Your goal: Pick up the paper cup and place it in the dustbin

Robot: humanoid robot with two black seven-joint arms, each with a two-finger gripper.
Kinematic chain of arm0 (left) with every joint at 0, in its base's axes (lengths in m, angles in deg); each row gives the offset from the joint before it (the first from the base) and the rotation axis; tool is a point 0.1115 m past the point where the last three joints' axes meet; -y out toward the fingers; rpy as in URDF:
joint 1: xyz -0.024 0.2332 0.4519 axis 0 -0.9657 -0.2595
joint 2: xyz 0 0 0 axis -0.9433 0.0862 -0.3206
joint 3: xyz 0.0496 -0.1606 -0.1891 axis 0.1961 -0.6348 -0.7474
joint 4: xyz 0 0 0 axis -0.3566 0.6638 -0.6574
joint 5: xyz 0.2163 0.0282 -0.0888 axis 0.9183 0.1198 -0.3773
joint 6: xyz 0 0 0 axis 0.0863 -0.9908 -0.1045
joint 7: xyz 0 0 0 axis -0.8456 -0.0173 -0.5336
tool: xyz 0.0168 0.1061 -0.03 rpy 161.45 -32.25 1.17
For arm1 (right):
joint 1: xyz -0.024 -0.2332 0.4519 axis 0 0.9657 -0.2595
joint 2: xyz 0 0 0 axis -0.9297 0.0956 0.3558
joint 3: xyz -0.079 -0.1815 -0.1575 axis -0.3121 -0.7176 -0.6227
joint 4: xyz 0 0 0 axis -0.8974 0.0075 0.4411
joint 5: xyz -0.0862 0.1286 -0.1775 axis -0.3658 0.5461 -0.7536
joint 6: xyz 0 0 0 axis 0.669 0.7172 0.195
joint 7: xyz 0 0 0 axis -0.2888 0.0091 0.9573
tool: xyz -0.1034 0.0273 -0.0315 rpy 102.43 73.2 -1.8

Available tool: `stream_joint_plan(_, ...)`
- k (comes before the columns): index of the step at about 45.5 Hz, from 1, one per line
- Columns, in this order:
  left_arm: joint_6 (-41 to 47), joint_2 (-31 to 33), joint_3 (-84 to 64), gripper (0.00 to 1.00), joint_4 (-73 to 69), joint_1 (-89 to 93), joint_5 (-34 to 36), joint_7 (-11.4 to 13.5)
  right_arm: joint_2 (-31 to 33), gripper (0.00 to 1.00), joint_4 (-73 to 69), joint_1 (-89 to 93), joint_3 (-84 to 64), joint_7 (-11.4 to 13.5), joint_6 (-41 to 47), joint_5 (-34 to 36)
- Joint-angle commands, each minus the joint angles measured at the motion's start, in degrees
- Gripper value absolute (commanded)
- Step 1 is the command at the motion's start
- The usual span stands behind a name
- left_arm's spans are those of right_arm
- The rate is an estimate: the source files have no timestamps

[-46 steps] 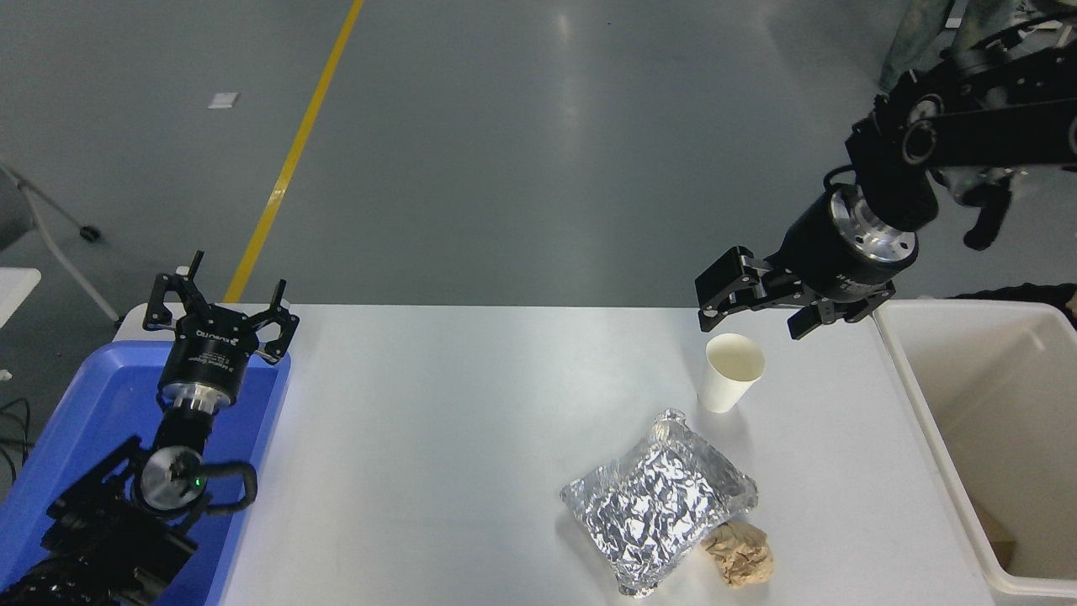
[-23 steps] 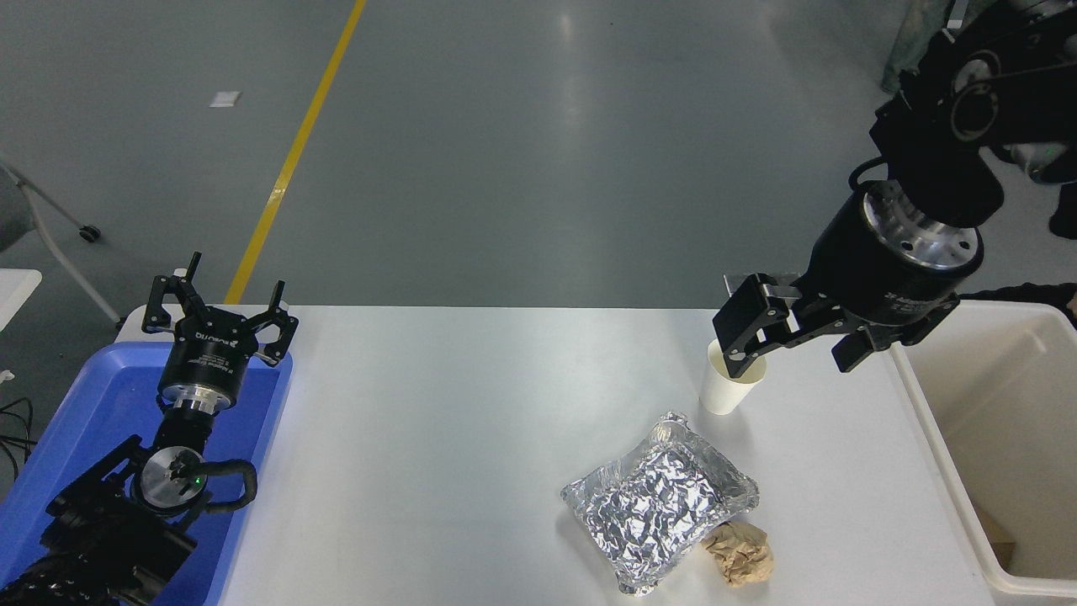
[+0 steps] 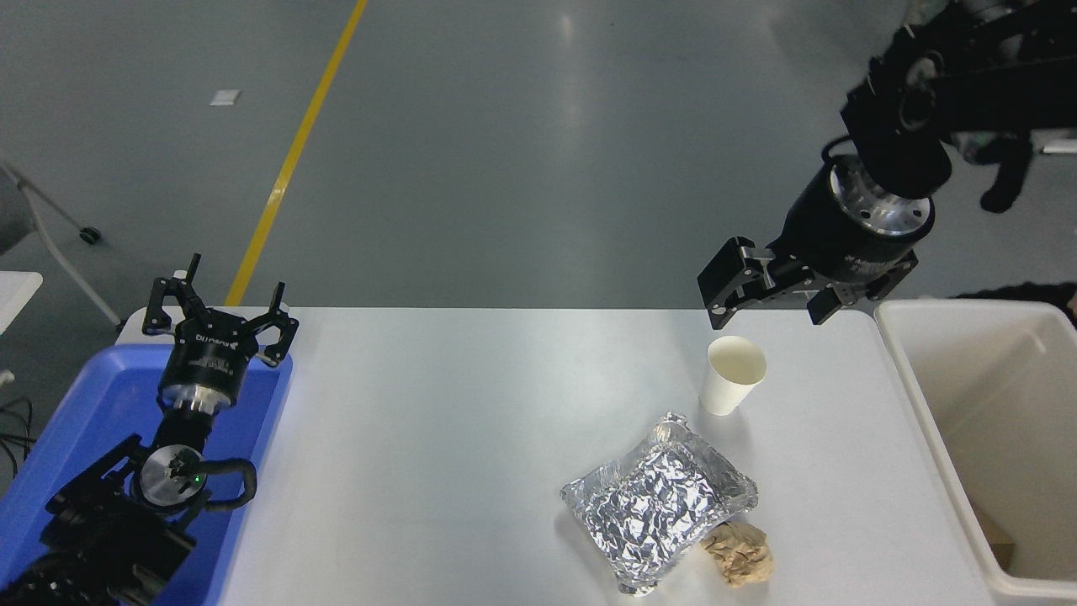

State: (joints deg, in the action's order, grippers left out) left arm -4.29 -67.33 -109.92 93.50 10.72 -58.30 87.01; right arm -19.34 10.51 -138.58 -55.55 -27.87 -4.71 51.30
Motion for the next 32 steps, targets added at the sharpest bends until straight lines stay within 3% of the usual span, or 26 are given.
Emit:
stream_joint_plan(1,0.0,0.0,0.06,1.0,-0.02,0.03,0.0,0.01,-0.72,1.0,14.82,19.57,3.23,0.05,-11.13,-4.72)
stream_joint_plan(25,0.0,0.0,0.06,1.0,-0.02,0.03,0.0,0.02,-3.18,0.97,29.24,42.87,12.98,0.05,-20.72,-14.3)
stream_joint_plan(32,0.0,0.0,0.06,1.0,-0.02,0.03,0.0,0.1,-3.27,0.78,32.14,46.21,13.95,0.05,-21.5,-14.56)
